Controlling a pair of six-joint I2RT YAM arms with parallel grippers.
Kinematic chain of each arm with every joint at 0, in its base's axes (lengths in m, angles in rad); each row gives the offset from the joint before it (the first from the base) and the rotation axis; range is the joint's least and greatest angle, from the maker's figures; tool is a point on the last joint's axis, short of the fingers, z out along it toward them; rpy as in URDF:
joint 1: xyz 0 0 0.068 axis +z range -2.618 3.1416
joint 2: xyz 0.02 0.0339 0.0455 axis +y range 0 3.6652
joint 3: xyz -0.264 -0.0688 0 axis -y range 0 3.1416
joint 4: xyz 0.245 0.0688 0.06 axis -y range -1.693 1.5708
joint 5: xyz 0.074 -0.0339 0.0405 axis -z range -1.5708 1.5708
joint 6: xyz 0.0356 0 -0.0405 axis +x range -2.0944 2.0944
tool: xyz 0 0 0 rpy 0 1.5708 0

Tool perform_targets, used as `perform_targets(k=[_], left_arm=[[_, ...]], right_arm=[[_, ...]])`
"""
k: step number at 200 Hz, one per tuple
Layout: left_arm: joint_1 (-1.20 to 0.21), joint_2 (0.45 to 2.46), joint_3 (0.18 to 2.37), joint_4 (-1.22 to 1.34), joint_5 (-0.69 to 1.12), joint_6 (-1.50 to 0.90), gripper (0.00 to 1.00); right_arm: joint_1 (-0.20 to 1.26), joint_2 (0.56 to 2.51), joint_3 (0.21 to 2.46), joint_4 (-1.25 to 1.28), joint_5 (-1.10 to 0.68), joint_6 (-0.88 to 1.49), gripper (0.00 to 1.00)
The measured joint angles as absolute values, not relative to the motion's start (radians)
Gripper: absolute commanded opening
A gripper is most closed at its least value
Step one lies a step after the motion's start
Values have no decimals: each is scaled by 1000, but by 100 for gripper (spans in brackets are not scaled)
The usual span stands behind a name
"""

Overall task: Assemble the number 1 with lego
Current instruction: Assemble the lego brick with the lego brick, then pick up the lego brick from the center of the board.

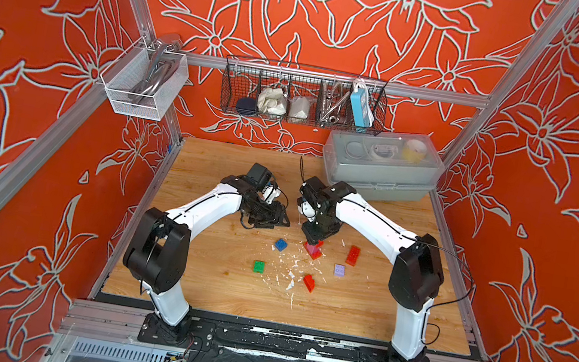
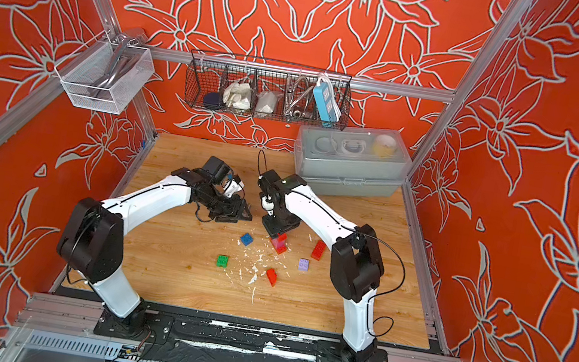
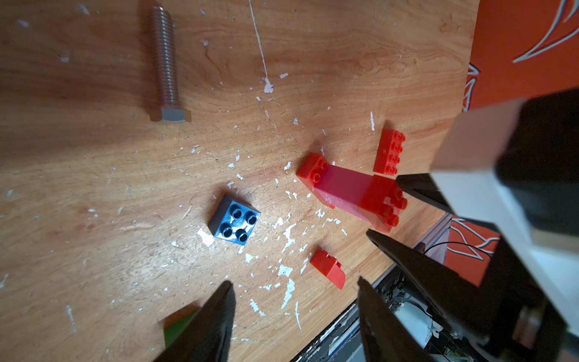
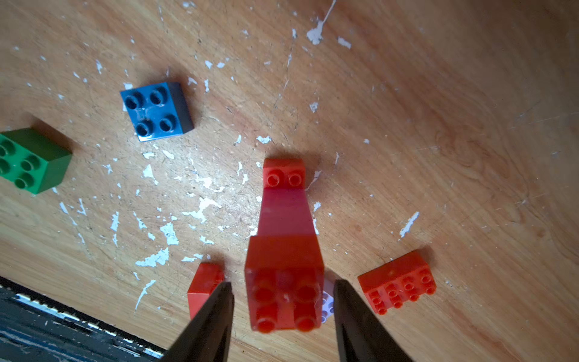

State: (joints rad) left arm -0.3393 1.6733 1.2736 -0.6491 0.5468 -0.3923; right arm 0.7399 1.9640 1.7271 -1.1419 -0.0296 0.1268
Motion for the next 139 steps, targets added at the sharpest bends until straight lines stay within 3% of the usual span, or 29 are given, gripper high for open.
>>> perform_targets(k=[45, 139], left_arm=[[-340, 1674, 1274, -649, 543, -392, 61], [-340, 1677, 1274, -649, 543, -392, 61]], right_arm=[[733, 1956, 1708, -1119, -29, 146, 49], [727, 1956, 1702, -1092, -28, 174, 49]])
